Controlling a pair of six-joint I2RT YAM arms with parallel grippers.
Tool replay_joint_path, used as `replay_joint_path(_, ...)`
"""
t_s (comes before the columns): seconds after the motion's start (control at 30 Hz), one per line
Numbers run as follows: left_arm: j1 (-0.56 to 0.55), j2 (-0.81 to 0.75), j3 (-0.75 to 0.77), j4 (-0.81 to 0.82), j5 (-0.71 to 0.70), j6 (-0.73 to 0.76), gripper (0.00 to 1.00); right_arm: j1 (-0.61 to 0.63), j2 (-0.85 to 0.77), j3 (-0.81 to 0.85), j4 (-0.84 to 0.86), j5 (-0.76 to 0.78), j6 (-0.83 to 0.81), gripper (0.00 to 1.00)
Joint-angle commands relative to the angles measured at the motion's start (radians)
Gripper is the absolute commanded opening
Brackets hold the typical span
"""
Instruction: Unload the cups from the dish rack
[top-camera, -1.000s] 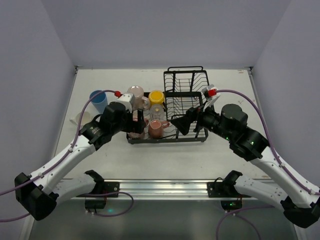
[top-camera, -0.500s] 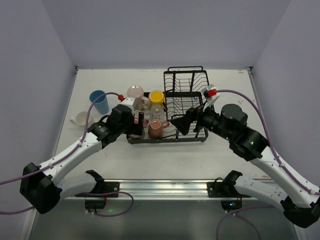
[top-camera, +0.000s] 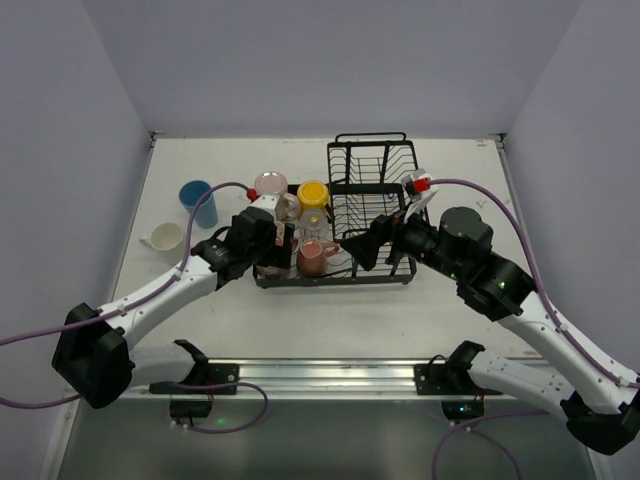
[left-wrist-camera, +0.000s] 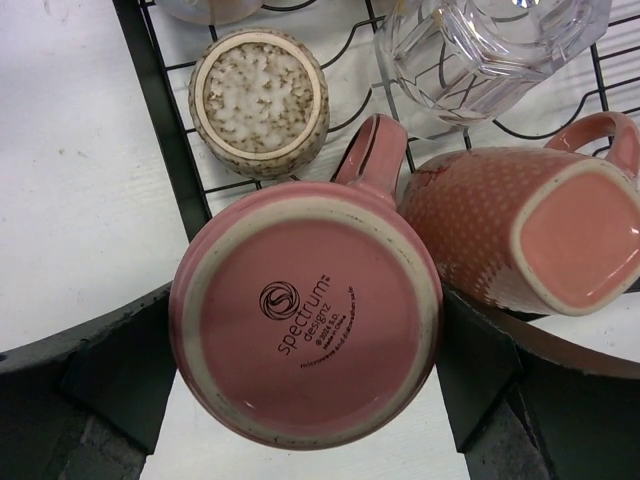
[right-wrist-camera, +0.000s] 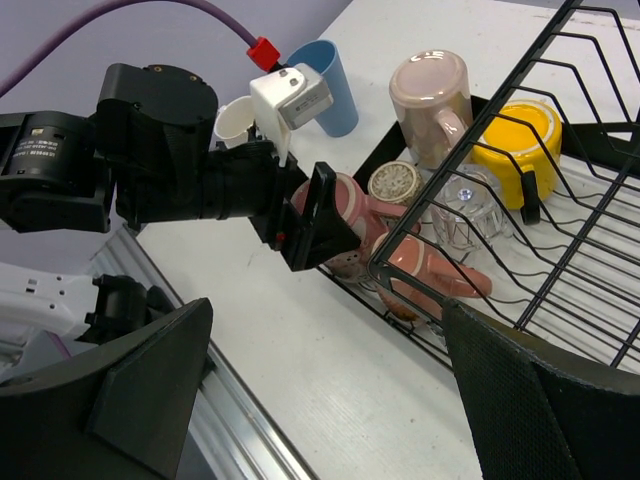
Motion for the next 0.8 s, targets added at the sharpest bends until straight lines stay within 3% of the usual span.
replay_joint_path(0.0,-0.005,0.033,0.007,0.046,-0.047,0.012,1.0,0.005,0.001,0.003,0.022,-0.013,-0.023,0.99)
replay_joint_path(0.1,-0.005,0.042,0.005,0.051,-0.045,0.019,0.92,0.007,-0.001,0.003,0.025,-0.015,-0.023,0.99)
replay_joint_path(0.2,-0.005,0.026,-0.001,0.038,-0.045,0.021,0.62,0.004,-0.004,0.006,0.026,-0.016,-0.018,0.99)
replay_joint_path(0.23,-0.005,0.009,-0.003,0.035,-0.05,0.016,0.4,0.005,-0.009,0.006,0.031,-0.016,-0.017,0.99)
replay_joint_path(0.27,-0.005,-0.029,-0.003,0.029,-0.06,0.016,0.29,0.005,-0.018,0.006,0.042,-0.018,-0.013,0.99)
replay_joint_path(0.3,-0.004,-0.05,0.005,0.026,-0.064,0.015,0.11,0.005,-0.022,0.006,0.049,-0.021,-0.006,0.99)
replay_joint_path(0.33,-0.005,-0.088,0.011,0.023,-0.059,0.015,0.05,0.005,-0.025,0.006,0.057,-0.03,-0.001,0.99)
replay_joint_path(0.4,-0.005,-0.114,0.043,0.014,-0.045,0.015,0.0,0.005,-0.041,0.004,0.086,-0.037,0.023,0.99)
replay_joint_path(0.77,-0.004,-0.272,0.22,-0.13,-0.1,-0.007,0.0,0.005,-0.095,-0.049,0.255,-0.047,0.158,0.99)
